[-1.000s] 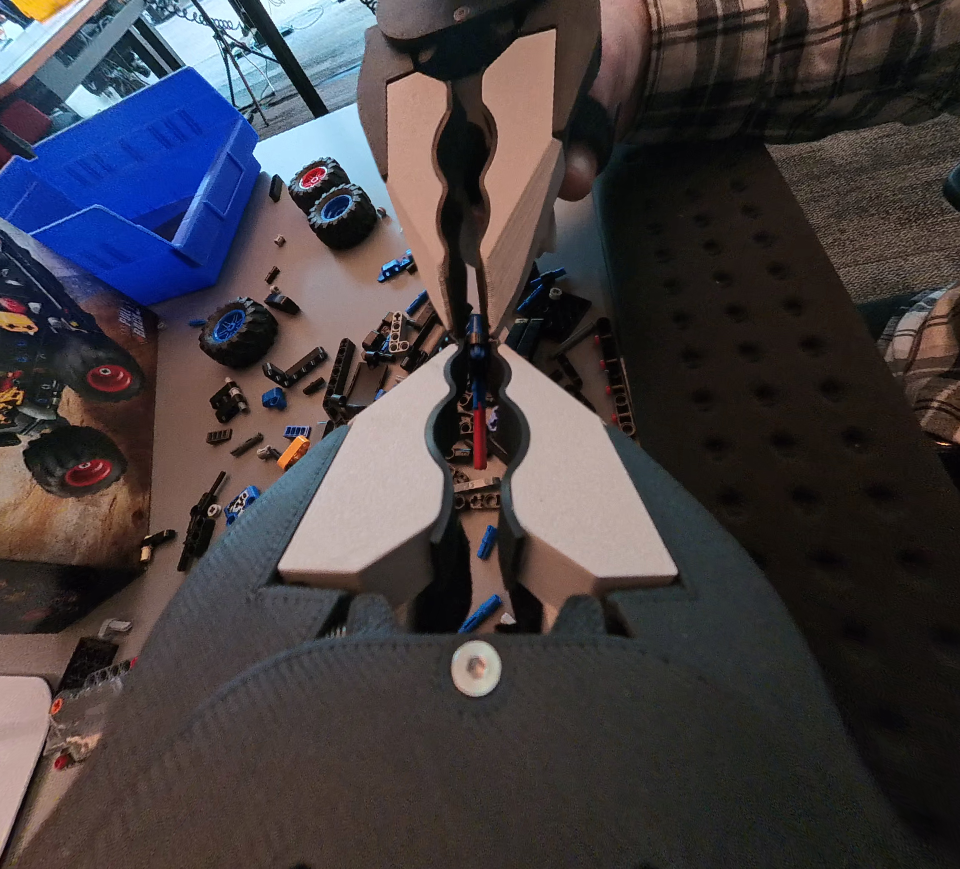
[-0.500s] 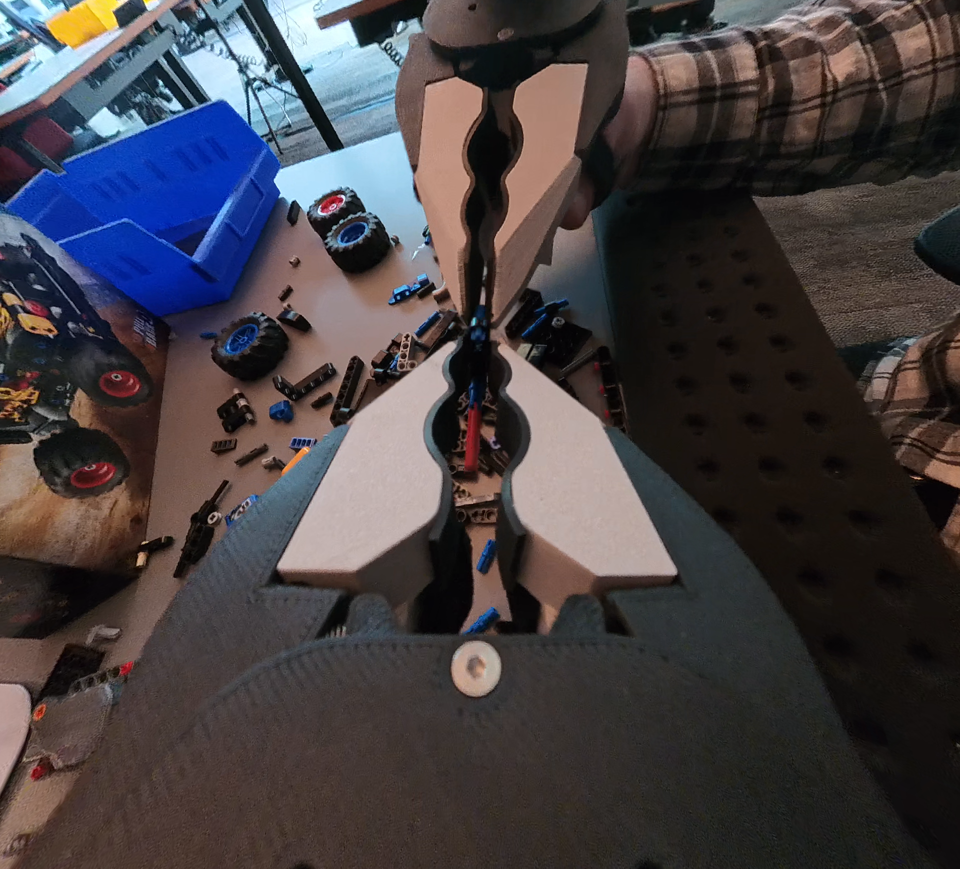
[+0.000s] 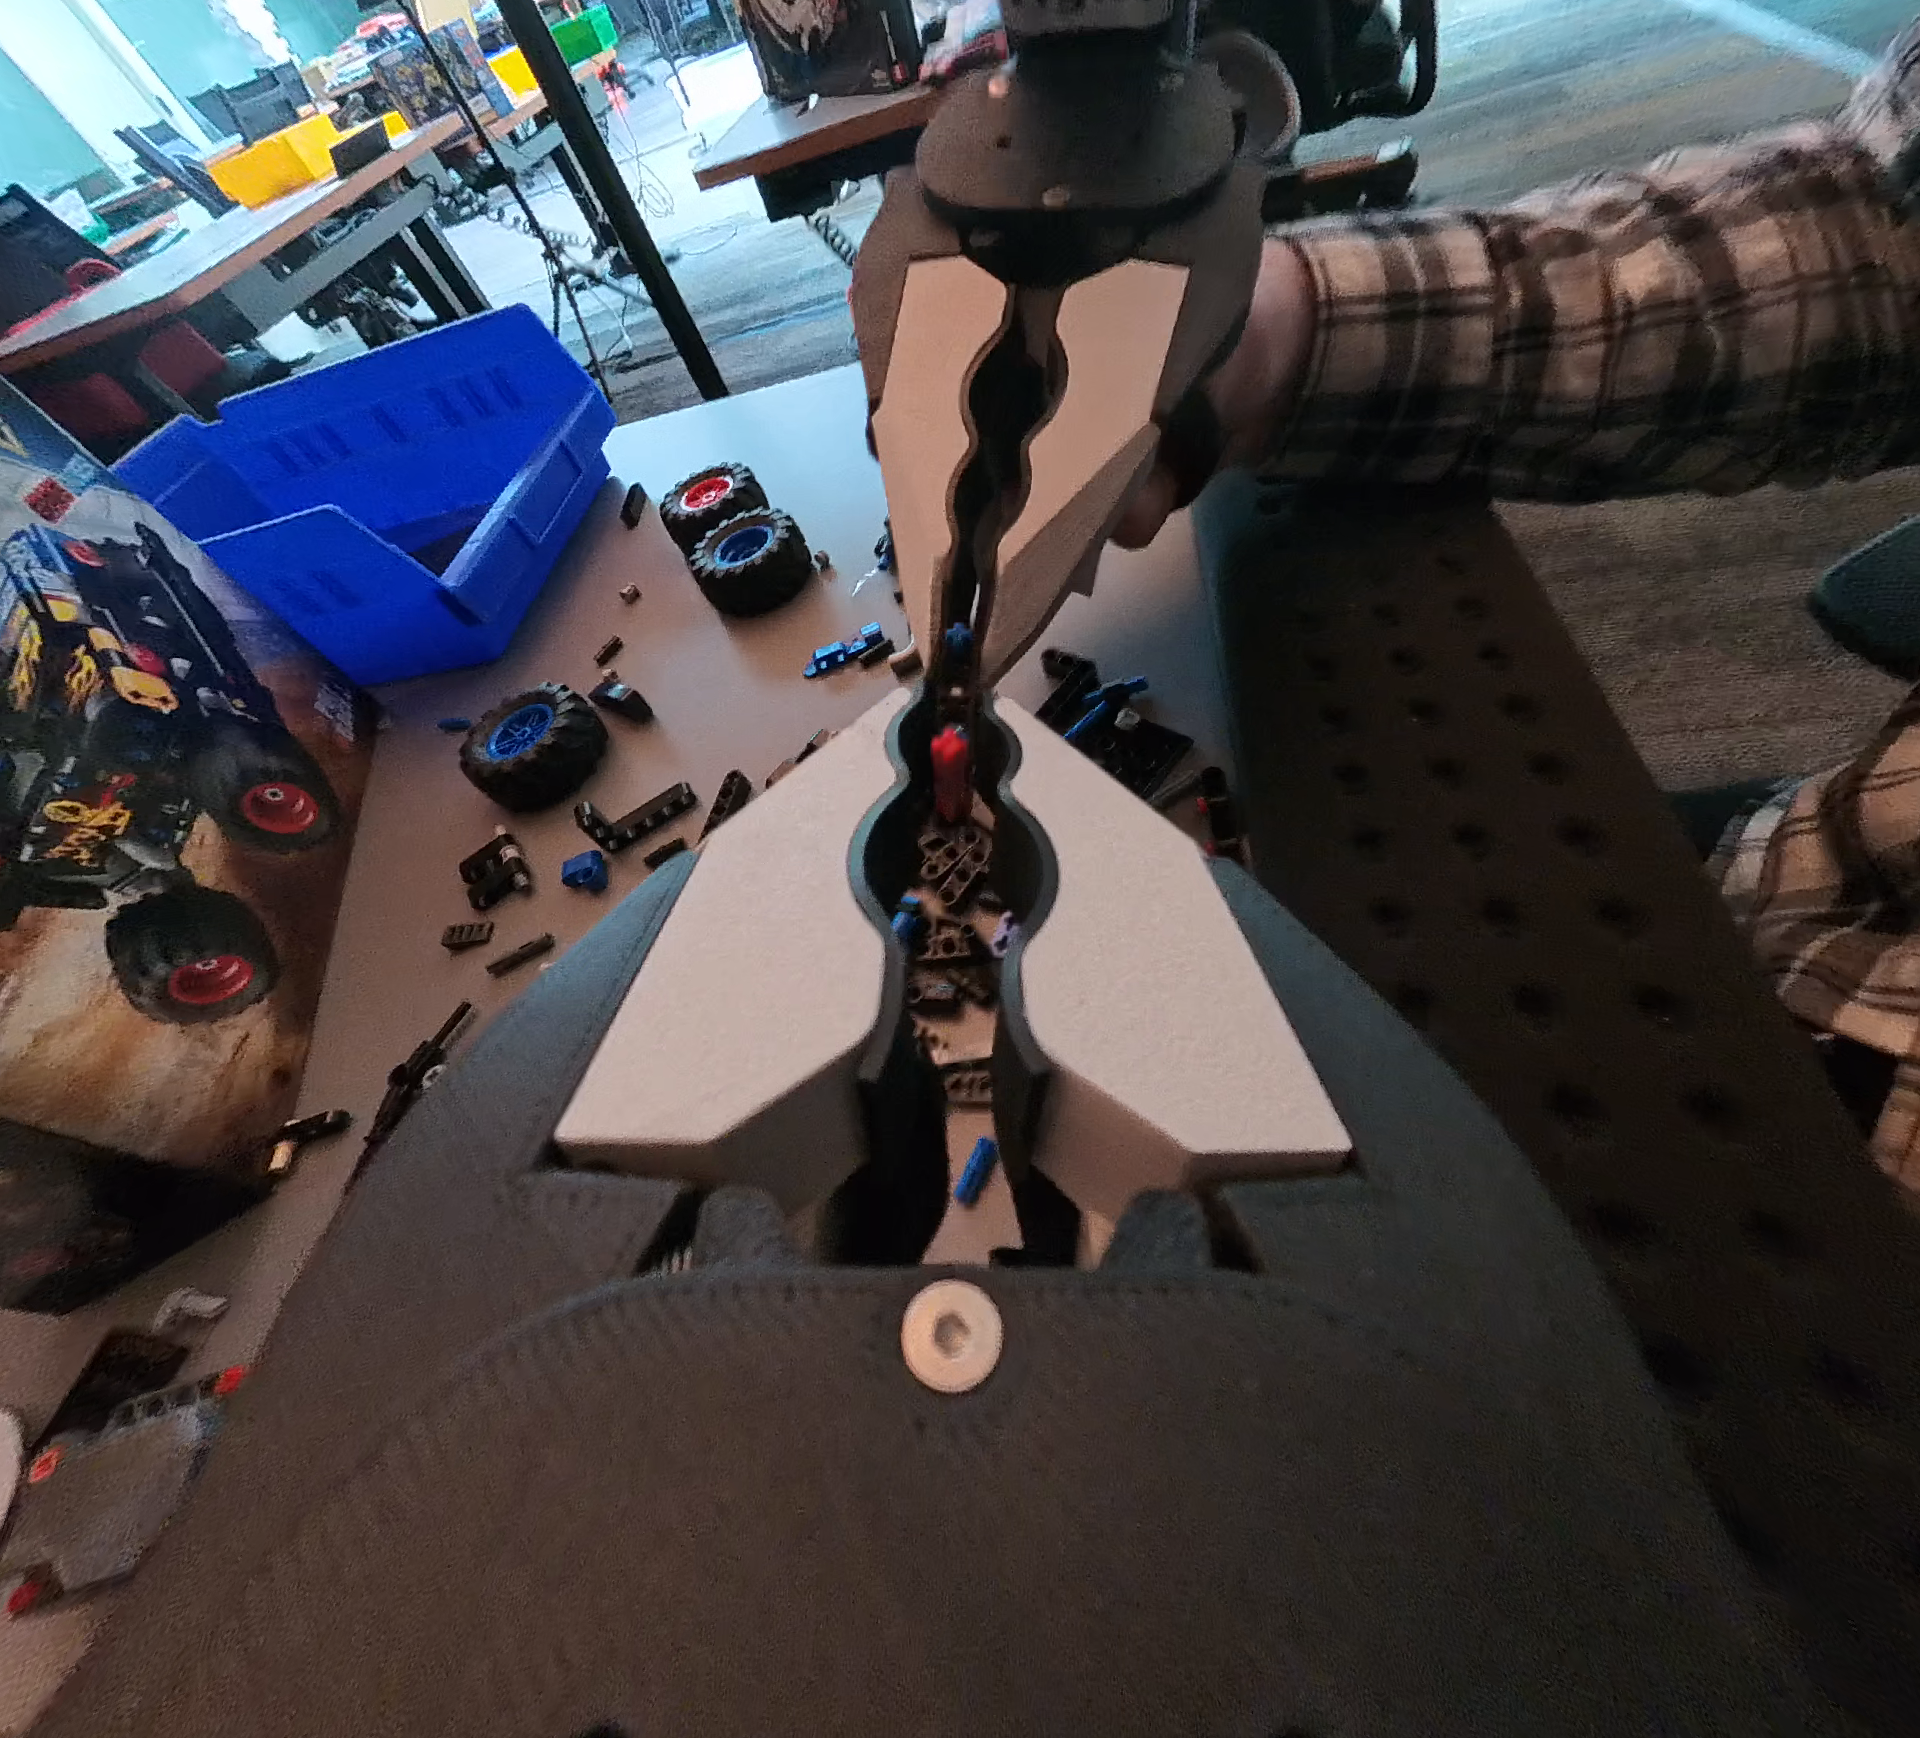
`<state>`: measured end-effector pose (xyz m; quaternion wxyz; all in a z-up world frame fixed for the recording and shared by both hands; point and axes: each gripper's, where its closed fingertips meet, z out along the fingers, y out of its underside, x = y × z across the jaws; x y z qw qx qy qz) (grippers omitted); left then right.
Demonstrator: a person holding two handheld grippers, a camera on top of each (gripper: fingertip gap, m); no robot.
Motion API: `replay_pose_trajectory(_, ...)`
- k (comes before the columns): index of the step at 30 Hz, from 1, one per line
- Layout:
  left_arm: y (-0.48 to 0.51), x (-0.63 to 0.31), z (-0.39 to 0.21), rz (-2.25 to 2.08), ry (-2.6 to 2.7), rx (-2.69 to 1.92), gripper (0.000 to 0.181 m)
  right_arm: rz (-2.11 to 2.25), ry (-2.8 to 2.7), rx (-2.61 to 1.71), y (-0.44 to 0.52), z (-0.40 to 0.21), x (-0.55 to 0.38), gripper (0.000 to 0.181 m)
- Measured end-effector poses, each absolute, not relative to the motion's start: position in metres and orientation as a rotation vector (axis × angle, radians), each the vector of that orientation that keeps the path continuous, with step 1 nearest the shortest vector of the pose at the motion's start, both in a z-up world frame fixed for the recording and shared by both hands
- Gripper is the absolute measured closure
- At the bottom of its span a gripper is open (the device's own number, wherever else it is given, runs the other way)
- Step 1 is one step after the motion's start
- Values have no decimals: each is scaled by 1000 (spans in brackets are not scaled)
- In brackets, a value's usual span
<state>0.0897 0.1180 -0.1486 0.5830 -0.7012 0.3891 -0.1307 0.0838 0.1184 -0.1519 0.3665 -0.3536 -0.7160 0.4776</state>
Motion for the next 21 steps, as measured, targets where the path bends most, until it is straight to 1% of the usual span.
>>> replay_pose_trajectory(4,118,89,-144,-350,858,-1628,177,1109,-1863,-914,122,-160,79,181)
replay_pose_trajectory(5,112,94,-122,-456,804,-1538,178,1014,-1914,-956,129,-174,78,180)
replay_pose_trajectory(6,113,92,-111,-440,781,-1513,178,910,-1980,-989,133,-195,77,180)
replay_pose_trajectory(7,119,87,-119,-340,808,-1542,178,922,-2000,-981,127,-198,76,181)
replay_pose_trajectory(9,122,82,-138,-400,801,-1613,177,951,-1942,-975,129,-183,74,181)
replay_pose_trajectory(12,121,77,-144,-423,807,-1646,177,971,-1977,-1063,135,-197,70,180)
replay_pose_trajectory(14,125,77,-153,-336,849,-1670,177,947,-2005,-1103,135,-208,69,178)
replay_pose_trajectory(17,130,78,-173,-237,927,-1725,176,959,-2022,-1159,136,-215,70,156)
replay_pose_trajectory(18,129,77,-177,-203,951,-1731,177,999,-1994,-1161,136,-209,69,153)
replay_pose_trajectory(21,130,77,-177,-113,986,-1707,177,1146,-1908,-1128,133,-187,71,161)
